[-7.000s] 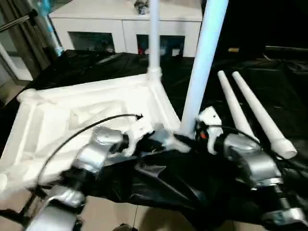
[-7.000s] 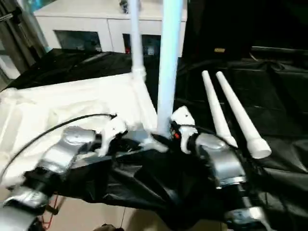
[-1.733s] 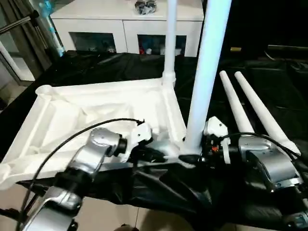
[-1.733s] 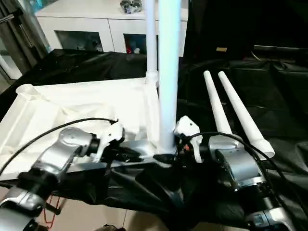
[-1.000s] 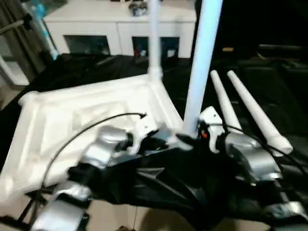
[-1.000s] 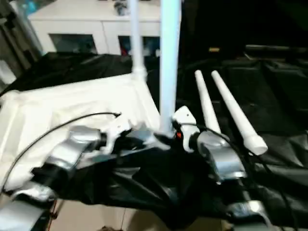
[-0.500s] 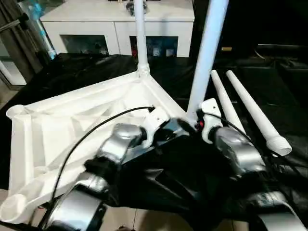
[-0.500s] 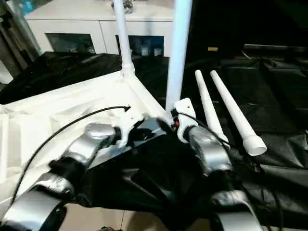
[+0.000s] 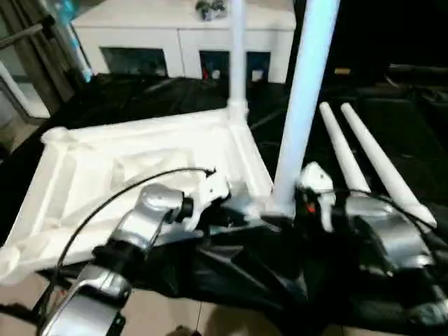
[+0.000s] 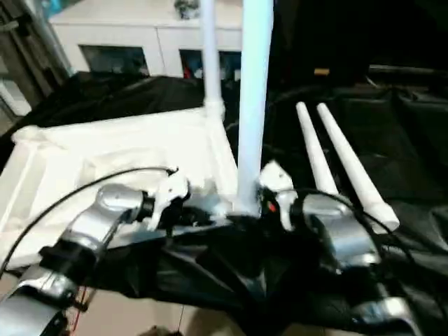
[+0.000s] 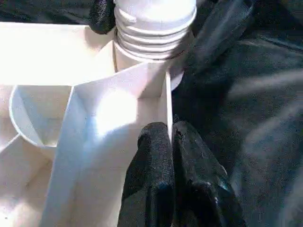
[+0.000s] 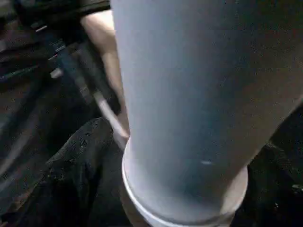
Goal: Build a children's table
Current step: Rotate leg to tighten
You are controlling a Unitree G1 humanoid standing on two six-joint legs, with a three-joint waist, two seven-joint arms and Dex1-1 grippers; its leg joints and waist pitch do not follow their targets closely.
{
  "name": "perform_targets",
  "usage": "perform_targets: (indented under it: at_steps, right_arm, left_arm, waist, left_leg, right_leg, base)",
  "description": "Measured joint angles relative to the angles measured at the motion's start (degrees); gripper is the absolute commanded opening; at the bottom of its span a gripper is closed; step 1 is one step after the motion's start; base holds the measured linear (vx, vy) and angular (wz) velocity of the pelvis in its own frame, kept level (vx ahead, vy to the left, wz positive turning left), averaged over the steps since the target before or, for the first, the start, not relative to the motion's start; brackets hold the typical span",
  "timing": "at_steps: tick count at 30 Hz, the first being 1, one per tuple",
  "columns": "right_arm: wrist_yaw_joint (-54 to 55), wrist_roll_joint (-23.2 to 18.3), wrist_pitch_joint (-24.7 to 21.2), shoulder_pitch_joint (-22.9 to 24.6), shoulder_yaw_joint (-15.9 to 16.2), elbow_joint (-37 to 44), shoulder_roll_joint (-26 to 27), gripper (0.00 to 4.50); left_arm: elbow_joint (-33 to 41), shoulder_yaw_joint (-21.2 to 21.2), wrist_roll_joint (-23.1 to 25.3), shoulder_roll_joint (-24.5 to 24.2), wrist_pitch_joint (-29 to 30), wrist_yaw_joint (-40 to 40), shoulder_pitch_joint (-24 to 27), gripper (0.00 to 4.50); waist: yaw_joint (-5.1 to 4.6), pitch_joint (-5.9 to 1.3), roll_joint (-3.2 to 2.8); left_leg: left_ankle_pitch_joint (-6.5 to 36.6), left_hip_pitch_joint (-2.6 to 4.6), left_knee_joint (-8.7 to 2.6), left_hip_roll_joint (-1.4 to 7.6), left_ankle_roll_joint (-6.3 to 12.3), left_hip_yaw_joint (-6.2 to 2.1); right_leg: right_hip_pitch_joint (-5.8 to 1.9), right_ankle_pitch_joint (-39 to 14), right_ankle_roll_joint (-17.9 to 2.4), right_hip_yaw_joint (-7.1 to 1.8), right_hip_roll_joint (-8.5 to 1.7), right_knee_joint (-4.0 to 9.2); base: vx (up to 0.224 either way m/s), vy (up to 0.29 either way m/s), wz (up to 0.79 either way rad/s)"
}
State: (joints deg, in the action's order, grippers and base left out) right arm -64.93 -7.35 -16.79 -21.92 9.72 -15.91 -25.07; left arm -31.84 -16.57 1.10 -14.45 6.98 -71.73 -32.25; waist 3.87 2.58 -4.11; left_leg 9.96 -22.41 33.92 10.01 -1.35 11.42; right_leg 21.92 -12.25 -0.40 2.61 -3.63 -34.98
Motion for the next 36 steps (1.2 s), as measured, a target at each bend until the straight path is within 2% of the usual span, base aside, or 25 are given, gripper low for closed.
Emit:
perform_targets:
  at_steps: [4, 10, 15, 21, 24, 29, 32, 33, 36]
  right_arm:
    - [-3.3, -1.9, -1.5, 0.7, 0.4, 2.0, -0.7, 3.34]
    - [-4.5, -2.3, -1.9, 1.6, 1.3, 3.6, -0.9, 2.82]
    - [-3.6, -2.1, -2.6, 1.6, 1.1, 3.7, -0.7, 2.73]
    - [12.1, 1.5, -2.3, -1.2, -2.4, -3.1, 5.9, 2.72]
    - [24.2, 3.4, -1.9, -4.9, -5.7, -9.0, 11.1, 2.71]
    - [36.3, 4.7, -1.4, -8.7, -8.4, -14.4, 15.2, 2.71]
    - [38.7, 5.6, 0.3, -9.8, -8.8, -16.8, 16.0, 2.71]
    - [38.7, 5.7, 0.7, -9.8, -8.8, -17.0, 16.0, 3.26]
    - [37.8, 5.8, 1.0, -9.8, -8.9, -17.2, 16.0, 3.40]
  left_arm:
    - [2.4, -0.2, -0.9, -1.5, 1.0, -3.9, 1.0, 0.00]
    - [4.2, -1.0, -1.4, -2.9, 2.3, -6.2, 1.6, 0.00]
    - [4.1, -1.0, -1.3, -2.7, 2.3, -5.2, 1.6, 0.00]
    - [-1.0, 1.3, 1.6, 1.5, 2.4, 6.1, -0.6, 0.00]
    - [-5.3, 2.3, 3.2, 5.4, 3.9, 14.5, -3.8, 0.00]
    - [-8.3, 3.8, 3.7, 10.1, 5.9, 23.7, -6.0, 0.00]
    - [-9.3, 4.3, 4.1, 11.3, 6.1, 25.7, -6.7, 0.00]
    - [-9.3, 4.4, 4.1, 11.3, 6.1, 25.6, -6.7, 0.00]
    - [-9.2, 4.3, 4.1, 11.1, 6.1, 24.7, -6.6, 0.00]
  waist:
    - [0.12, 0.00, -0.04]
    - [0.24, 0.00, -0.05]
    - [0.24, 0.00, -0.05]
    - [-1.06, -0.04, -0.02]
    - [-2.08, -0.03, 0.01]
    - [-2.22, -0.08, -0.06]
    - [-2.05, -0.09, -0.07]
    - [-2.03, -0.09, -0.07]
    - [-2.00, -0.08, -0.05]
  left_leg:
    - [0.0, -0.01, 0.00, 0.00, 0.00, 0.01]
    - [0.0, 0.00, 0.00, 0.00, 0.00, 0.01]
    - [0.0, 0.01, 0.00, 0.00, -0.01, 0.01]
    - [0.0, 0.24, 0.01, -0.05, -0.03, 0.01]
    - [0.0, 0.25, 0.02, -0.06, -0.05, 0.01]
    - [0.0, 0.27, 0.01, -0.06, -0.05, 0.00]
    - [0.0, 0.27, -0.04, -0.06, -0.05, 0.00]
    - [0.0, 0.26, -0.06, -0.06, -0.05, 0.00]
    - [0.0, 0.23, -0.06, -0.06, -0.04, 0.00]
  right_leg:
    - [0.01, 0.0, 0.0, 0.00, 0.00, -0.01]
    - [0.01, 0.0, 0.0, -0.01, 0.00, -0.01]
    - [0.01, 0.0, 0.0, -0.01, 0.00, -0.03]
    - [-0.10, 0.0, 0.0, -0.10, -0.01, -0.07]
    - [-0.06, 0.1, 0.0, -0.12, -0.01, -0.06]
    - [-0.07, 0.1, 0.0, -0.12, 0.00, -0.06]
    - [-0.08, 0.1, 0.0, -0.09, 0.00, -0.01]
    - [-0.08, 0.1, 0.0, -0.09, 0.00, 0.01]
    - [-0.07, 0.1, 0.0, -0.08, 0.00, 0.01]
  base:
    - [0.000, 0.000, 0.00]
    - [0.000, 0.000, 0.00]
    - [0.000, 0.000, 0.00]
    - [0.000, 0.000, 0.00]
    - [0.000, 0.000, 0.00]
    - [0.000, 0.000, 0.00]
    - [0.000, 0.000, 0.00]
    - [0.000, 0.000, 0.00]
    - [0.000, 0.000, 0.00]
